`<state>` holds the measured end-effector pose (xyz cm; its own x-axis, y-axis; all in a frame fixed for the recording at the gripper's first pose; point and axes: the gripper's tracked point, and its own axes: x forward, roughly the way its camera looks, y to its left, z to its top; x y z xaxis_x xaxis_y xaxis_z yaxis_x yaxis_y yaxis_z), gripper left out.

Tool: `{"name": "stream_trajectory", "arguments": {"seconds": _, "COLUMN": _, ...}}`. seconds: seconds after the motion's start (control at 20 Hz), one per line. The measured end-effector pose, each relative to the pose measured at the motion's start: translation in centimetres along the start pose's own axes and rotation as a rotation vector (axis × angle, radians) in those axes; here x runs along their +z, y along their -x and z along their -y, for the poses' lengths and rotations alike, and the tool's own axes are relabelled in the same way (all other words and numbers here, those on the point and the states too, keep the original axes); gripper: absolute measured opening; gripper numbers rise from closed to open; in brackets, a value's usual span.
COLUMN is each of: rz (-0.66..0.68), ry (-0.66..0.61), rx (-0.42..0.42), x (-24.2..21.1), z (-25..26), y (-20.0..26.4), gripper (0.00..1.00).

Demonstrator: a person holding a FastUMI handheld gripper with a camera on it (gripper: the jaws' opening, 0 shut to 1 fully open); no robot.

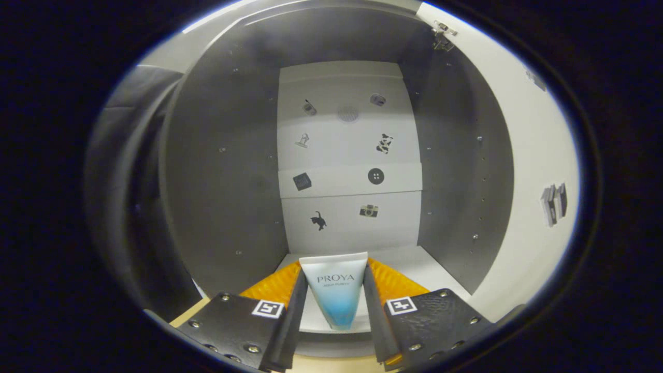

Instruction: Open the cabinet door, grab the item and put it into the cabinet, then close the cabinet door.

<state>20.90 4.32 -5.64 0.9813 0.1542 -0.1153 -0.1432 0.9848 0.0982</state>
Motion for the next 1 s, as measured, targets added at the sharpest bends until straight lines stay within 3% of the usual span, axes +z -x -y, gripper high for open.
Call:
{"name": "stream_trajectory", "arguments": {"seconds": 0.75, "rz": -0.043, "ry": -0.006, "rx": -0.028, "x": -0.9, "z": 0.5, "y": -0.5, "gripper": 0.59}}
{"name": "stream_trajectory", "arguments": {"seconds": 0.85, "rz": -0.029, "ry": -0.008, "rx": -0.03, "x": -0.6, "z": 0.5, "y": -0.6, "gripper": 0.63}}
{"name": "stream_trajectory", "arguments": {"seconds": 1.0, "rz": -0.016, "ry": -0.011, "rx": -0.057, "x": -0.4, "z": 1.0, "y": -0.9, "gripper": 0.81}}
